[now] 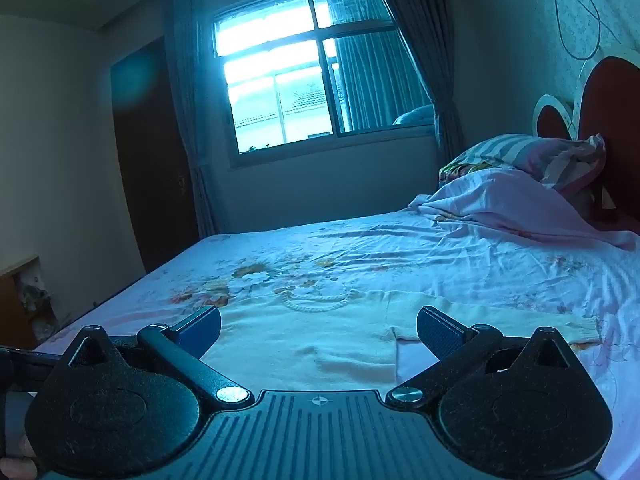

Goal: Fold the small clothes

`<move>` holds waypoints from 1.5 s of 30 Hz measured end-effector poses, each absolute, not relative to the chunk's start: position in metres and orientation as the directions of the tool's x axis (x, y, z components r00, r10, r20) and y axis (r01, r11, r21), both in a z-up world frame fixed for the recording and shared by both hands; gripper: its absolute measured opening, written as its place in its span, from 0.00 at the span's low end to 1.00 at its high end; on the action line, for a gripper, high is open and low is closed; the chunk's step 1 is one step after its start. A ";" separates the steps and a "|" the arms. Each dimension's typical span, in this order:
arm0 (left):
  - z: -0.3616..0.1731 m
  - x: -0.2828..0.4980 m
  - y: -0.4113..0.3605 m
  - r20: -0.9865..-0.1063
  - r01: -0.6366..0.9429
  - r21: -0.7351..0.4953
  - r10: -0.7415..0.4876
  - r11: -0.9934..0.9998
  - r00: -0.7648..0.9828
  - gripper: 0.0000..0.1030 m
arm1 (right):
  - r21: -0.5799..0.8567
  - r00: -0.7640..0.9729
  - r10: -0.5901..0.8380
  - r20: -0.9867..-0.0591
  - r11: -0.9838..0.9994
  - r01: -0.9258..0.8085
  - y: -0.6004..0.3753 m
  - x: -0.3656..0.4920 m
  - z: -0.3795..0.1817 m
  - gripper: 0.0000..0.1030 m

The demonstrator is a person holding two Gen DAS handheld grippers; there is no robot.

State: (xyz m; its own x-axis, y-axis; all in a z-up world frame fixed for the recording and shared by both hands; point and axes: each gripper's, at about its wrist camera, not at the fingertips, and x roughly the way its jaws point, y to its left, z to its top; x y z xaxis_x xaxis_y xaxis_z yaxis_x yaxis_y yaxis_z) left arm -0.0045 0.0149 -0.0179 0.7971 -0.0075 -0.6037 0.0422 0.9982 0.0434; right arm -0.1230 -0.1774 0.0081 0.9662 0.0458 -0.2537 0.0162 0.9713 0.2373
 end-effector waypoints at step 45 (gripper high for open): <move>-0.035 0.000 0.019 -0.654 0.037 0.040 -0.001 0.999 0.757 0.99 | 0.180 0.901 -0.055 -0.430 0.973 0.146 -0.193 -0.103 -0.008 1.00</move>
State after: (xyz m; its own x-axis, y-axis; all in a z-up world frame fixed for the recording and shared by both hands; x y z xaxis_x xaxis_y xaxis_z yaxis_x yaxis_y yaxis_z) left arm 0.0002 0.0195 -0.0348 0.7565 -0.0015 -0.6540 0.0365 0.9985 0.0400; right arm -0.1026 -0.1929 -0.0076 0.9013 -0.0554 -0.4297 0.1456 0.9728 0.1801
